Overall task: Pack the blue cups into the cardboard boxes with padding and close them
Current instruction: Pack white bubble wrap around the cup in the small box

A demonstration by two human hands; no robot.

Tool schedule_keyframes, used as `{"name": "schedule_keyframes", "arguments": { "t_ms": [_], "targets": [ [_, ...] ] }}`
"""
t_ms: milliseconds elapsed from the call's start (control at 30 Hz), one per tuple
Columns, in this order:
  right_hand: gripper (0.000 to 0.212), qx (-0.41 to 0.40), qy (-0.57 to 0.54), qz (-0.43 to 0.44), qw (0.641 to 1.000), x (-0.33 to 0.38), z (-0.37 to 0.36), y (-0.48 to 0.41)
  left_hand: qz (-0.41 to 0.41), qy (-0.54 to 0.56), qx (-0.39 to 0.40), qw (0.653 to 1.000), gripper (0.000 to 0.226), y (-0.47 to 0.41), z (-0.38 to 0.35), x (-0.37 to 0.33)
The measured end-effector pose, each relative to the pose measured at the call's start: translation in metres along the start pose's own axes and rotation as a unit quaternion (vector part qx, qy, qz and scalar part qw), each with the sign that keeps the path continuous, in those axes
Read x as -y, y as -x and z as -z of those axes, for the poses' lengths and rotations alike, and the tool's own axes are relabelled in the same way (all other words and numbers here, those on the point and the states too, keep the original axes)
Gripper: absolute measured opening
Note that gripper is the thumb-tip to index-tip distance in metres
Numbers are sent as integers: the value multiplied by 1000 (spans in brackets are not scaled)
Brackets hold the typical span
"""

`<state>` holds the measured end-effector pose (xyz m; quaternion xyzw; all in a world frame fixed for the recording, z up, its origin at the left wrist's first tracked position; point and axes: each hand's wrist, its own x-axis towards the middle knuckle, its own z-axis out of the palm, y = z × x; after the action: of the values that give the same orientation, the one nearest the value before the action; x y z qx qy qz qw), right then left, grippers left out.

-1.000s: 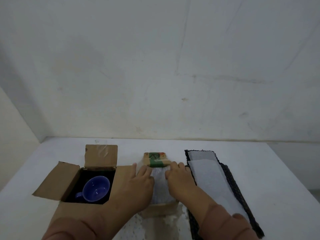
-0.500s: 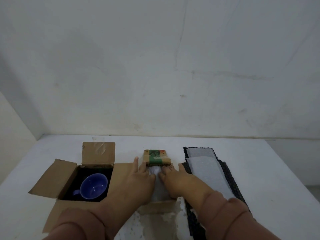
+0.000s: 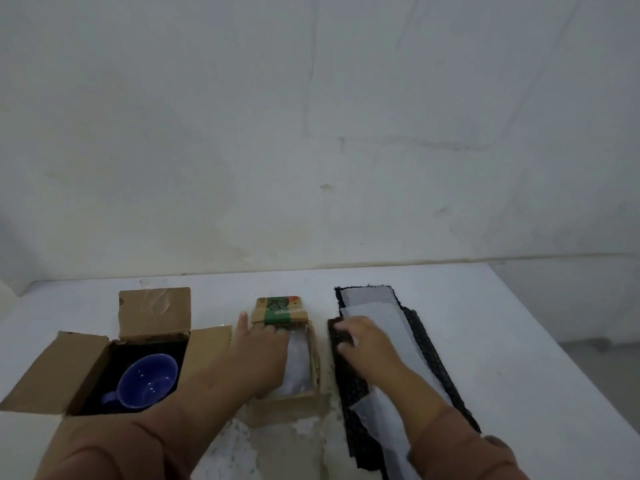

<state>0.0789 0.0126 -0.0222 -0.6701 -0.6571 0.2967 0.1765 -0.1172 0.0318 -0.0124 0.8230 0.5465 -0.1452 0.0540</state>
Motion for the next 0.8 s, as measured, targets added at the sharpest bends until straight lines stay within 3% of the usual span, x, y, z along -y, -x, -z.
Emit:
{"name": "schedule_keyframes", "arguments": {
  "t_ms": [100,200,300,400,467,533,600,633,733,800],
  "targets": [
    [42,-25,36,-200,979,-59,27,5,-22,225,-98,969,31,-2,7,-35],
    [46,23,77,-309,948,-94,34,17,-59,411,-19,910,30,-2,8,-78],
    [49,41,69,-318,945,-105,29,24,-9,541,119,833,28,-8,-8,-111],
    [43,-3,70,-291,954,-102,30,25,64,662,231,710,23,-13,-14,-124],
    [32,-62,-53,-232,969,-96,38,24,104,697,249,664,14,-11,-13,-125],
    [21,-101,-233,-171,952,-82,52,25,114,724,205,648,12,-15,-13,-124],
    [20,-125,-331,-127,927,-67,66,23,96,763,125,627,36,-20,-5,-121],
    [20,-136,-366,-104,915,-58,74,21,87,777,81,619,48,-22,3,-119],
    [20,-127,-448,-25,884,-34,96,19,77,774,-46,627,51,-19,41,-103],
    [33,-71,-438,16,896,-20,108,21,50,762,-113,635,47,-18,62,-86]
  ]
}}
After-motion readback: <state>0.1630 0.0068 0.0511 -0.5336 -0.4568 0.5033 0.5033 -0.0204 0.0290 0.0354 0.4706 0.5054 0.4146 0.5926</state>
